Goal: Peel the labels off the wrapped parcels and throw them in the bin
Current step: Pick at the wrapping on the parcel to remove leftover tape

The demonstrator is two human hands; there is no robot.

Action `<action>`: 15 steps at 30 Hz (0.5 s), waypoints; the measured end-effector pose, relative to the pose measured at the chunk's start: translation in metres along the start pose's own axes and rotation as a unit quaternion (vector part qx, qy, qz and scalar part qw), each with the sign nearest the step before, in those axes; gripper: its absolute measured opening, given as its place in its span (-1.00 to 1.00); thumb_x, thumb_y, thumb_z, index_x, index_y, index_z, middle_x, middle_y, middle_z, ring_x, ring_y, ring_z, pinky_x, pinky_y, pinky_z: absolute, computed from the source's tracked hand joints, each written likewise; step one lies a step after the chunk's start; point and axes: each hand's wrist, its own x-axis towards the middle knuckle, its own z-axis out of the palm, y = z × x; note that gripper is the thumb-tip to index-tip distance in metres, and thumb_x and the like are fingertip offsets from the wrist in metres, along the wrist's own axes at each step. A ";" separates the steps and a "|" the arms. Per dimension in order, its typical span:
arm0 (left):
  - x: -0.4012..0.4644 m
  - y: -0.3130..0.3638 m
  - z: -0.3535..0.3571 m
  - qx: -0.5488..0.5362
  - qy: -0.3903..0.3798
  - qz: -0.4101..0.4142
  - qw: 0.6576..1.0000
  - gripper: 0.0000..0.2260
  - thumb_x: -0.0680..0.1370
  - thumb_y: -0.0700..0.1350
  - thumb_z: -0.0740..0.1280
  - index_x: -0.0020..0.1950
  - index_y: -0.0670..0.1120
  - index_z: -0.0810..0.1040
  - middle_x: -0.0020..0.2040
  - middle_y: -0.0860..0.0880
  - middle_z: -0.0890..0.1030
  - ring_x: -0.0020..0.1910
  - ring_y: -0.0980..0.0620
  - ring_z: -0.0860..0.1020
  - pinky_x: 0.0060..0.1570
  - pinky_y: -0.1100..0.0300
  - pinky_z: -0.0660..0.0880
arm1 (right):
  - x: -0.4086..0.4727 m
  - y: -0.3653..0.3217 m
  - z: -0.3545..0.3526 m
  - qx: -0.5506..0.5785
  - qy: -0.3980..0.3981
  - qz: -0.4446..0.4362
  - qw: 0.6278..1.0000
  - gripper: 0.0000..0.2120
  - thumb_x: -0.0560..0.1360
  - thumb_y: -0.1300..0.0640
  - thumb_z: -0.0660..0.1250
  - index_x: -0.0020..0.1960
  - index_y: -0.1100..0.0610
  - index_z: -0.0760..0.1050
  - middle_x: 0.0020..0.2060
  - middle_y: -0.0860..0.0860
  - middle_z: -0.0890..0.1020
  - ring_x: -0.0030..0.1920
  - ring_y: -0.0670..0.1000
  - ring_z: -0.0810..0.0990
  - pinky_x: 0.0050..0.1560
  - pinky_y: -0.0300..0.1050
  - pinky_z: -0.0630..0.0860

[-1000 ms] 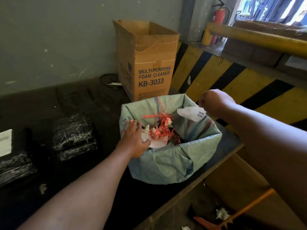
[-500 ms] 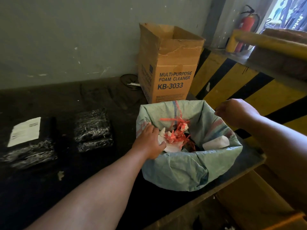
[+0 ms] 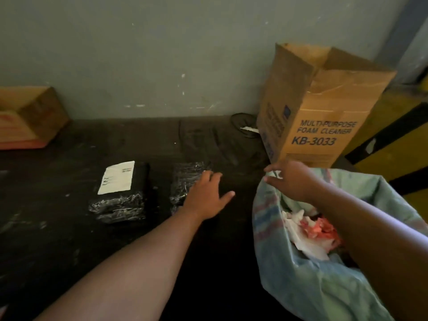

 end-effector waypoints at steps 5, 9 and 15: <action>0.009 -0.086 -0.025 -0.010 0.017 -0.069 0.997 -0.32 0.59 0.29 0.28 0.59 -0.04 0.23 0.55 -0.10 0.22 0.48 -0.15 0.34 0.43 -0.12 0.37 | 0.060 -0.058 0.048 0.035 -0.042 -0.035 0.998 -0.56 0.51 -0.15 0.33 0.34 -0.03 0.46 0.30 0.01 0.50 0.23 0.03 0.54 0.23 -0.08 0.48; 0.026 -0.130 -0.028 -0.017 0.012 -0.088 0.996 -0.30 0.60 0.30 0.27 0.61 -0.05 0.21 0.60 -0.12 0.14 0.54 -0.17 0.26 0.47 -0.13 0.32 | 0.103 -0.086 0.084 0.034 -0.060 -0.043 0.997 -0.60 0.54 -0.10 0.31 0.35 -0.01 0.46 0.27 0.01 0.50 0.20 0.02 0.53 0.22 -0.08 0.48; 0.066 -0.152 -0.012 -0.022 -0.011 -0.031 0.999 -0.22 0.57 0.32 0.29 0.65 -0.06 0.14 0.67 -0.09 0.03 0.64 -0.11 0.01 0.56 -0.14 0.16 | 0.159 -0.113 0.125 0.038 -0.043 -0.036 0.998 -0.69 0.58 -0.02 0.27 0.27 0.06 0.54 0.15 0.04 0.56 0.12 0.04 0.57 0.18 -0.02 0.51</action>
